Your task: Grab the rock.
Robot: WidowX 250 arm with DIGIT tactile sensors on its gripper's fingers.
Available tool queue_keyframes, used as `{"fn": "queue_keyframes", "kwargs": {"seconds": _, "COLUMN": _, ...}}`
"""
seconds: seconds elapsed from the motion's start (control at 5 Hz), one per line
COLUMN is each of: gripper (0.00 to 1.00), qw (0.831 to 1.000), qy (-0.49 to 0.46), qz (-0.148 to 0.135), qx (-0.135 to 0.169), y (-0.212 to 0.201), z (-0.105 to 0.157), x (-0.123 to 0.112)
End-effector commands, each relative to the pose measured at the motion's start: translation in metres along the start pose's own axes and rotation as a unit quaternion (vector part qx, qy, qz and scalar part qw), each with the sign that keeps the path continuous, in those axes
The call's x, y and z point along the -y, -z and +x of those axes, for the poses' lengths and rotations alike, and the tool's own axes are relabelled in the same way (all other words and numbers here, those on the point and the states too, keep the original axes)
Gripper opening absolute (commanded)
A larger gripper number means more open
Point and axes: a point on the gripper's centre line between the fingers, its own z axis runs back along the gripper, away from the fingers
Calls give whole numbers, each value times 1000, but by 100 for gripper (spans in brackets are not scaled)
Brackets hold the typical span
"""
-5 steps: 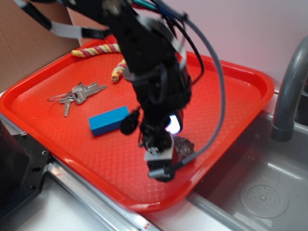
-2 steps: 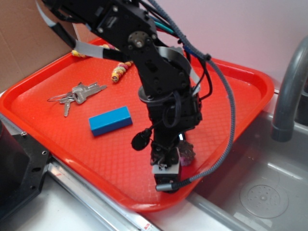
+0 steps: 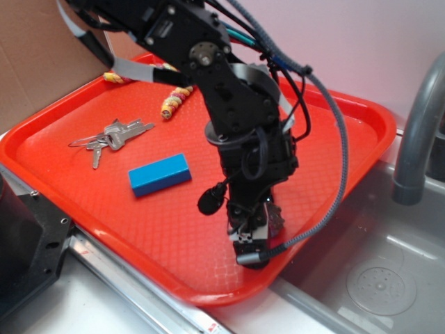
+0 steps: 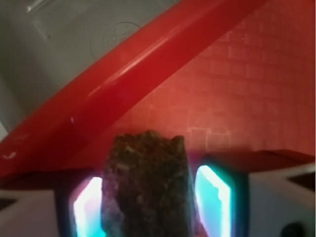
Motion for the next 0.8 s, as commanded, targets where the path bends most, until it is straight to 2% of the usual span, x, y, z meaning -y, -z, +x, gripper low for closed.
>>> {"fn": "queue_keyframes", "kwargs": {"seconds": 0.0, "gripper": 0, "qw": 985, "qy": -161, "qz": 22, "qx": -55, "y": -58, "z": -5, "x": -20}}
{"fn": "queue_keyframes", "kwargs": {"seconds": 0.2, "gripper": 0, "qw": 961, "qy": -264, "qz": 52, "qx": -64, "y": -102, "z": -12, "x": -28}}
{"fn": "queue_keyframes", "kwargs": {"seconds": 0.4, "gripper": 0, "qw": 940, "qy": -335, "qz": 32, "qx": -59, "y": -156, "z": -33, "x": -46}}
{"fn": "queue_keyframes", "kwargs": {"seconds": 0.6, "gripper": 0, "qw": 919, "qy": -392, "qz": 28, "qx": -18, "y": -204, "z": -67, "x": -49}}
